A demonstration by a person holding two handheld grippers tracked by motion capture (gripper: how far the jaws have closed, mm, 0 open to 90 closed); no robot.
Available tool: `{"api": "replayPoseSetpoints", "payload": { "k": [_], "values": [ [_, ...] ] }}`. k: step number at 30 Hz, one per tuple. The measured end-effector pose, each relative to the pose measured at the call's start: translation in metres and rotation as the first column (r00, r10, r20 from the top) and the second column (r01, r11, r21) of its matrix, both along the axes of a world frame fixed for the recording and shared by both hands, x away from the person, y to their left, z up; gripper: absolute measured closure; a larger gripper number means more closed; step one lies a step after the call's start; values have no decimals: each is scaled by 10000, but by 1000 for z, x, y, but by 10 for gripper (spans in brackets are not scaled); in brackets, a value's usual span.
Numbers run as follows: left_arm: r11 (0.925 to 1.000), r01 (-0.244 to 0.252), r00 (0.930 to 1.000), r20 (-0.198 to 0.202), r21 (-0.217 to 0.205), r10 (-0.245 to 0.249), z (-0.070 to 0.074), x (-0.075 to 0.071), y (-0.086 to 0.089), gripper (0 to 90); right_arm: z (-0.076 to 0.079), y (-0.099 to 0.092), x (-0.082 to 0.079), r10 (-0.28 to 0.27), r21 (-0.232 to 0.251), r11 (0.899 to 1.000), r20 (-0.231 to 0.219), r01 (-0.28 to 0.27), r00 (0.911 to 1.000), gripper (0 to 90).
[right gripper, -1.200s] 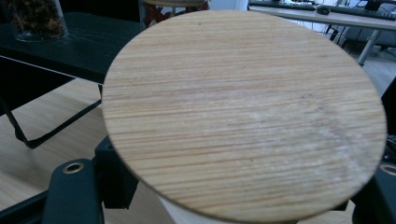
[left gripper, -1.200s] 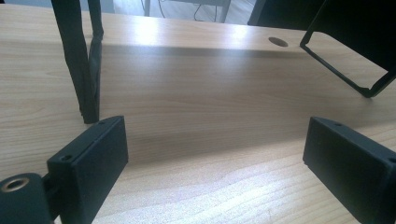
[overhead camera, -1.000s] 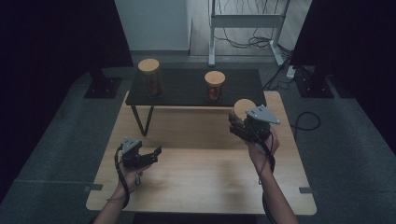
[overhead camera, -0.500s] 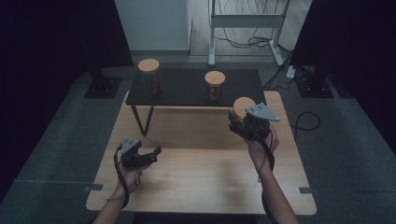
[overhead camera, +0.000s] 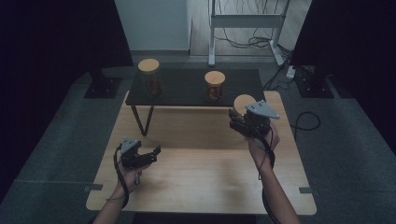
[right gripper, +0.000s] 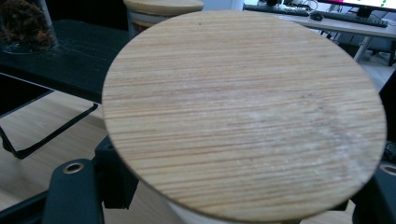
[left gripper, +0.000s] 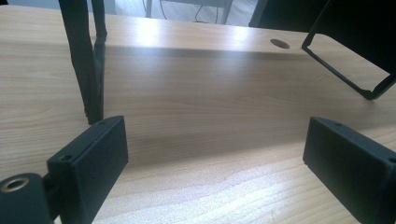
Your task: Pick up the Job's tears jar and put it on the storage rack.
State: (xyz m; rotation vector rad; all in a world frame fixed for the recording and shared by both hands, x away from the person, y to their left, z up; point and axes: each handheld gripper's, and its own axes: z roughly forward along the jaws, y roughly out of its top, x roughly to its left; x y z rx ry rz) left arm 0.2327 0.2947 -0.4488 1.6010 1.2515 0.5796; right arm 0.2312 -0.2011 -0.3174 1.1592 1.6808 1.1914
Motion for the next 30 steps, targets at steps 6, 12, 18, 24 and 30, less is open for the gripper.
{"api": "replayPoseSetpoints", "payload": {
  "k": [6,12,18,24,30],
  "values": [
    [10000,-25,10000,-12,-6,25,0,0,1,63,2,-1,1,-57,14,10000,30,57,10000,252],
    [10000,-36,10000,36,-54,36,0,0,1,63,6,-1,2,-63,6,10000,98,63,9999,252],
    [10000,-43,10000,22,-42,43,0,0,1,63,10,0,3,-84,-9,10000,159,84,9998,253],
    [10000,-50,10000,45,-68,51,0,-1,2,63,12,1,5,-111,-26,9999,170,112,9998,253],
    [10000,-54,10000,31,-67,54,0,0,2,63,13,1,6,-183,13,9998,187,183,9997,253]
  ]
}}
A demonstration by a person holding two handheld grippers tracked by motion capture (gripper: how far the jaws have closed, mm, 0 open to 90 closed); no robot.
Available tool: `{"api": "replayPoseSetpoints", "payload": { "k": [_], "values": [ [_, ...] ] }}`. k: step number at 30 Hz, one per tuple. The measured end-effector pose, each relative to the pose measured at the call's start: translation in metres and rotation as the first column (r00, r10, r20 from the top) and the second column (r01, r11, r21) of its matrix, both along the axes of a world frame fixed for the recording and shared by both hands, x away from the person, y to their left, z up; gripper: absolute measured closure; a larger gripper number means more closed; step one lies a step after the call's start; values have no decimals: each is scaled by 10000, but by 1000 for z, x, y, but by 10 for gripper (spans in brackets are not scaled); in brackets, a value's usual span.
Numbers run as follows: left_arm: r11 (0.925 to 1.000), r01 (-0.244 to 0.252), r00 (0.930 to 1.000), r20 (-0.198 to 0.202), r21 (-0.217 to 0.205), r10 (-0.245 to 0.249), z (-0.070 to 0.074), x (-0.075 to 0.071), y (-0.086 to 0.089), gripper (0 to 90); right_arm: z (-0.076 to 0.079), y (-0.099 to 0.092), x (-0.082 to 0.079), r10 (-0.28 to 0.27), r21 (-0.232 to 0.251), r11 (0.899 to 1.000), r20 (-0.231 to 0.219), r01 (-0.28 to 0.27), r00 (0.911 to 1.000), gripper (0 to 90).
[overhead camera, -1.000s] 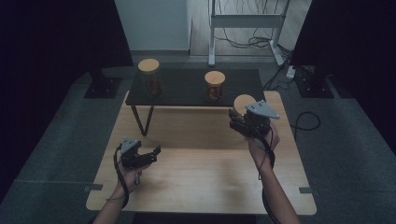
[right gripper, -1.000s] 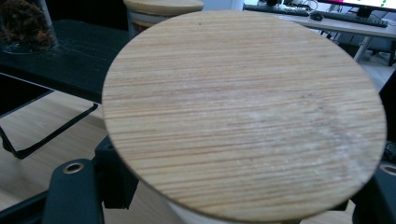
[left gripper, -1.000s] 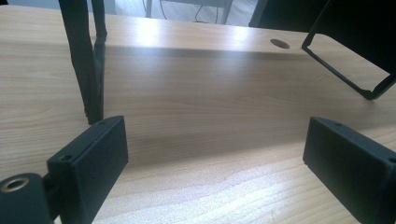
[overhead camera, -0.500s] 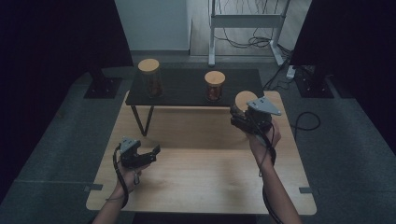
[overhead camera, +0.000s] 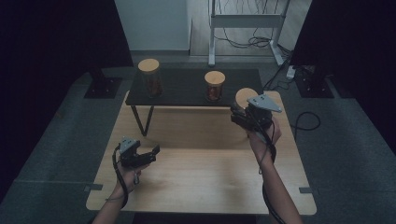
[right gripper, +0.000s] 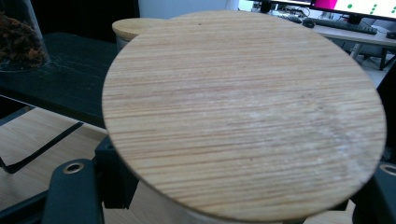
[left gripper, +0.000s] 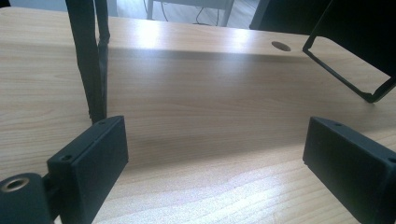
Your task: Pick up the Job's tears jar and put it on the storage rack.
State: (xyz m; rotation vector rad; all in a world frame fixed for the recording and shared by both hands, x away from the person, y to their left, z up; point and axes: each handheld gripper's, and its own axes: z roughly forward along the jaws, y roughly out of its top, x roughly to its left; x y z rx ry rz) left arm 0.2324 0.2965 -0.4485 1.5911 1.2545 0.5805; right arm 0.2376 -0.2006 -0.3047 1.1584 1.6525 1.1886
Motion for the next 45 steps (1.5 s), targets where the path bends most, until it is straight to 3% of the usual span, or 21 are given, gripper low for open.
{"api": "replayPoseSetpoints", "payload": {
  "k": [24,45],
  "values": [
    [10000,3,10000,-56,38,-3,-1,1,1,63,12,-2,11,-116,-18,9999,8,116,9999,252],
    [10000,-12,10000,-83,75,13,-1,2,1,63,13,1,22,-195,-57,9998,-138,194,9997,252]
  ]
}}
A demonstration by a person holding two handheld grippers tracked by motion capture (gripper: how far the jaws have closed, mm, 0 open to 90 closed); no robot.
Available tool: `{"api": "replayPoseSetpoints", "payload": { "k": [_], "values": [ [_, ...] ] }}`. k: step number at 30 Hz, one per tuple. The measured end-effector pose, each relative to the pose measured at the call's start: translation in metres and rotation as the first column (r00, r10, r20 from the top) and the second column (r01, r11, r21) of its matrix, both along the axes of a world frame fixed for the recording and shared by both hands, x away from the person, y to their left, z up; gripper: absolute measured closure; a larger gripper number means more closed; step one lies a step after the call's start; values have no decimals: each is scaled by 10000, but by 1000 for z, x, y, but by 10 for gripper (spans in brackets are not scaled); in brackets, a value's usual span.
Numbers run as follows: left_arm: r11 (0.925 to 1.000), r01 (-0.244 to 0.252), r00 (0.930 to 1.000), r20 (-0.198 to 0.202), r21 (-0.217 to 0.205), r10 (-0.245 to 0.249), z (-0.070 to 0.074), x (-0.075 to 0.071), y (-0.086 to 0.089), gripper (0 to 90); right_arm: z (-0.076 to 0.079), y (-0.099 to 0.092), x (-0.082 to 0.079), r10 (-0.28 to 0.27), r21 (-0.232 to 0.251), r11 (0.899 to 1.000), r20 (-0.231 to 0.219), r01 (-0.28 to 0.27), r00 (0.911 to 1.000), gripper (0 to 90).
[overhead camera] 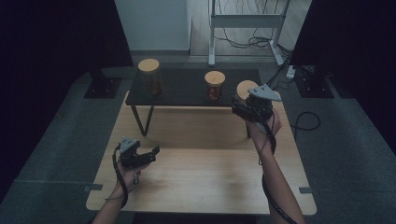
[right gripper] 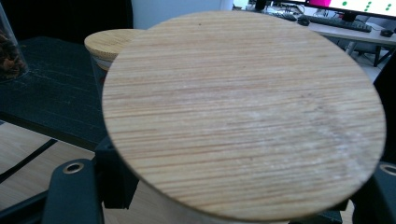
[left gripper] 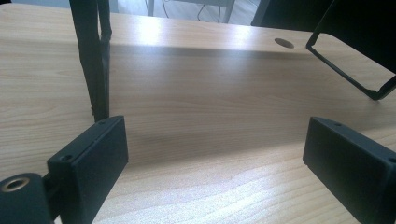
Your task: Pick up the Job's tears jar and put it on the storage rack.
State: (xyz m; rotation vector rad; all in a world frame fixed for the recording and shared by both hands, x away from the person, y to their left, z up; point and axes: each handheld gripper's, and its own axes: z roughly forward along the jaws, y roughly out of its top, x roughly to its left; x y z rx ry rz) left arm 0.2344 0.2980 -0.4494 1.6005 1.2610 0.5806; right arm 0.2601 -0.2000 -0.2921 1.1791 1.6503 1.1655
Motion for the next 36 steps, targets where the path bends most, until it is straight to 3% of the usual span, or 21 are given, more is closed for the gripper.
{"api": "replayPoseSetpoints", "payload": {
  "k": [36],
  "values": [
    [10000,-41,10000,-39,-10,41,-1,0,1,64,-10,5,25,-143,110,9998,-284,146,9995,252]
  ]
}}
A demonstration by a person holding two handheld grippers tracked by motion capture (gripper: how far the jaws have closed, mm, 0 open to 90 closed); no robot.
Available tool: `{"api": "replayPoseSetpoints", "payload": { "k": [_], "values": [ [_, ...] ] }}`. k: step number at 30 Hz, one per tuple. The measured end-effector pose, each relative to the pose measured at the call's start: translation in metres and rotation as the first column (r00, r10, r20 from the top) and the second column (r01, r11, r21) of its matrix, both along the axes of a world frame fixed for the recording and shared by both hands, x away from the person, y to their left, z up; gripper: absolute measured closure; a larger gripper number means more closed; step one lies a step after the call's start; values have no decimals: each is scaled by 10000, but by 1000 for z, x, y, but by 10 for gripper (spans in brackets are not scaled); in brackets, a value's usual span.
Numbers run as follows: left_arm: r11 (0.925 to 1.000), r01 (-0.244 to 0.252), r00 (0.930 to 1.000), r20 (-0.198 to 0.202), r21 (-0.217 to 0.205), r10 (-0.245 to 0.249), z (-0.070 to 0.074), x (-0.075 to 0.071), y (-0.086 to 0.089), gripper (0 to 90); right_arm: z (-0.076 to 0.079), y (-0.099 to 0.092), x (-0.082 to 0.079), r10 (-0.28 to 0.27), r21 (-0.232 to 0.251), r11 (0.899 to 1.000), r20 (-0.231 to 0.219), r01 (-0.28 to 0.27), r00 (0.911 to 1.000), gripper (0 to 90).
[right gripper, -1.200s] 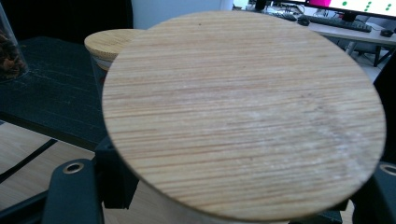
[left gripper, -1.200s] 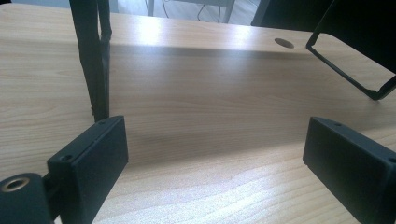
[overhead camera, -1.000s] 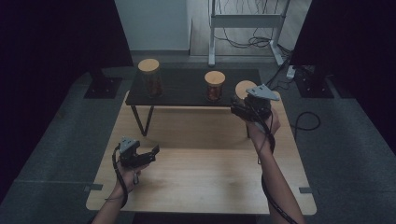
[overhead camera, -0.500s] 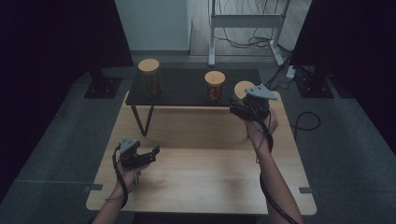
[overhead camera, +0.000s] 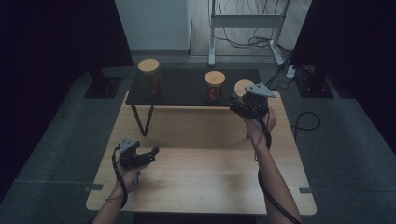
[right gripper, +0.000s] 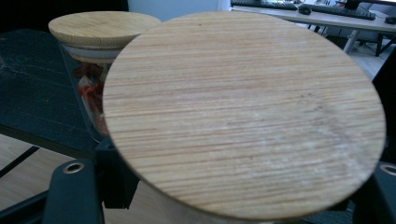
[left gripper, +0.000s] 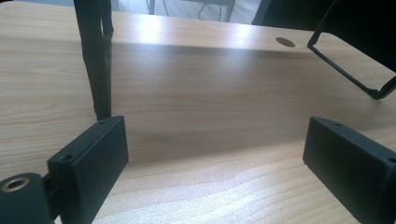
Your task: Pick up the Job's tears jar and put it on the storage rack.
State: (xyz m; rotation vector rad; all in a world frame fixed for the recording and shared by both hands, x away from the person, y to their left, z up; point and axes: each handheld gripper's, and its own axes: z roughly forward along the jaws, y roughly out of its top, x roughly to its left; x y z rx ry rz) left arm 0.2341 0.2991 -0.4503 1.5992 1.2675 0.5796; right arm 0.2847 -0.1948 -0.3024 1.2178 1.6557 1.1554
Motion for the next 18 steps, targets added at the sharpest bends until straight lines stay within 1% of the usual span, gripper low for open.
{"api": "replayPoseSetpoints", "payload": {
  "k": [6,18],
  "values": [
    [10000,13,10000,-15,5,-13,0,0,0,64,3,3,2,13,-53,10000,21,-13,10000,252],
    [10000,-22,10000,-31,-29,22,0,0,2,63,8,5,11,-201,-98,9997,86,202,9998,252]
  ]
}}
